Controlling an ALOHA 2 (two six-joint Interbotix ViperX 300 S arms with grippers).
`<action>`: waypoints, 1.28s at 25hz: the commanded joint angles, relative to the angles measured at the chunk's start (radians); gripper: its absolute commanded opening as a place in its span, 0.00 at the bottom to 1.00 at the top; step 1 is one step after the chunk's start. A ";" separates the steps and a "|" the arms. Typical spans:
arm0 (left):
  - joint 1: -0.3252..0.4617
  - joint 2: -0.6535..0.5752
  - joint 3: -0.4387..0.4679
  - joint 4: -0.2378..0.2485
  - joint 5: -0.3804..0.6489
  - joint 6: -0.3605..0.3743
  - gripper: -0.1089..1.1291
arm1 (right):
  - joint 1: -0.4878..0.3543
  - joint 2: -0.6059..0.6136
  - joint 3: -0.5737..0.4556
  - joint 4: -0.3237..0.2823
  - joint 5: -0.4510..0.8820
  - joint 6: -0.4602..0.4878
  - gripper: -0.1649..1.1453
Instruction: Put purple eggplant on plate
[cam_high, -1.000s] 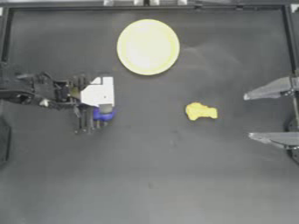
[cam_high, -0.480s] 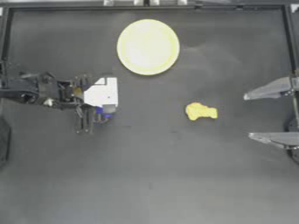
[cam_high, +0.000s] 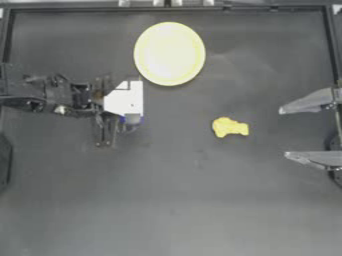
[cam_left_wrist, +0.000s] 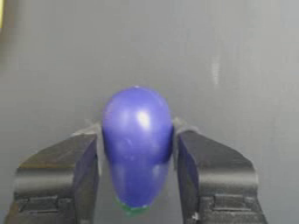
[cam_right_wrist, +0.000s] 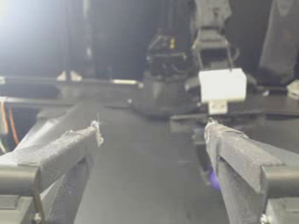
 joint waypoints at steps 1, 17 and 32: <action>0.054 -0.038 -0.080 0.005 -0.018 0.041 0.35 | 0.002 0.008 -0.006 0.003 -0.008 0.002 0.89; 0.242 0.256 -0.426 0.002 -0.023 0.225 0.35 | 0.002 0.009 -0.005 0.003 -0.011 0.002 0.89; 0.281 0.400 -0.546 0.000 0.018 0.261 0.35 | 0.002 0.009 -0.005 0.003 -0.011 0.002 0.89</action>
